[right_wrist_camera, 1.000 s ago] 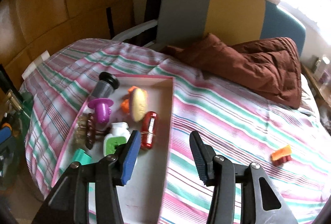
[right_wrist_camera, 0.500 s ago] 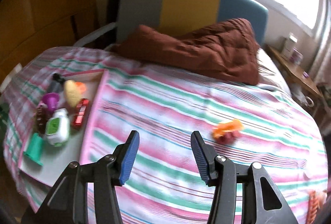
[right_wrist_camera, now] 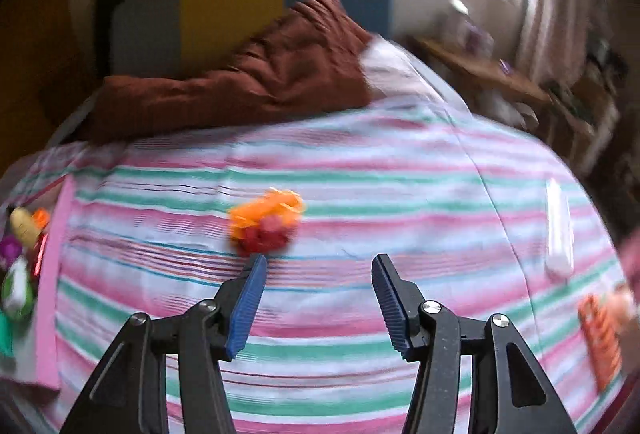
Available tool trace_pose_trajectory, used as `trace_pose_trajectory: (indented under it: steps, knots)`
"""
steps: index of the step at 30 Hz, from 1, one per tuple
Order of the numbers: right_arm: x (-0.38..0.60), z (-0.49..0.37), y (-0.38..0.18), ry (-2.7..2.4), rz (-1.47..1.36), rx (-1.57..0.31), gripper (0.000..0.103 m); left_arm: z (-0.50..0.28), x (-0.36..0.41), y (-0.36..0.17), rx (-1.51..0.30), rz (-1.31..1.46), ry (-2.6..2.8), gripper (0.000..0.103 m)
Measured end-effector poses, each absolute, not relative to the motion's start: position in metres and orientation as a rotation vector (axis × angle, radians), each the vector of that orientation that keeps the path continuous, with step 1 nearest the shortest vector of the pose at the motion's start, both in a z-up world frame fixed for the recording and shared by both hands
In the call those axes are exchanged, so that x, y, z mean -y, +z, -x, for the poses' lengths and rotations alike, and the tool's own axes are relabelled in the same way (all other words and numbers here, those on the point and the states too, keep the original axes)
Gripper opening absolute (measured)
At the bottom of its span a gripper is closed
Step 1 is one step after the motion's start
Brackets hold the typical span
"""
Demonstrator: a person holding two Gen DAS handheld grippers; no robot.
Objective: Organize rigid objects
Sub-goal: 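Move both open grippers toward the orange-red toy piece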
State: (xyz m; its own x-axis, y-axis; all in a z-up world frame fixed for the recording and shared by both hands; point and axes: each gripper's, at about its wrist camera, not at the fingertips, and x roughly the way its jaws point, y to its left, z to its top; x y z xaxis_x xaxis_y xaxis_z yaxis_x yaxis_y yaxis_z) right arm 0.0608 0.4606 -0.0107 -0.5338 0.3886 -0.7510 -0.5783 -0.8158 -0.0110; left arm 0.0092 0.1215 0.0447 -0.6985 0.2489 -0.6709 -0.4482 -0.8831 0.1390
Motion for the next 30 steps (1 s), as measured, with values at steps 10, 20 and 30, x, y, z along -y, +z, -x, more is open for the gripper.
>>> trace_pose_trajectory:
  steps: [10,20,30]
  knots:
    - [-0.487,-0.075,-0.007,2.255,1.000,-0.468,0.056,-0.018,-0.174,0.035,-0.482,0.939,2.443,0.033]
    - [-0.501,-0.088,-0.002,2.226,0.938,-0.595,0.057,-0.008,-0.228,0.018,-0.504,0.985,2.311,0.033]
    - [-0.525,-0.104,-0.003,2.145,0.860,-0.769,0.057,0.025,-0.310,-0.006,-0.456,1.040,2.112,0.033]
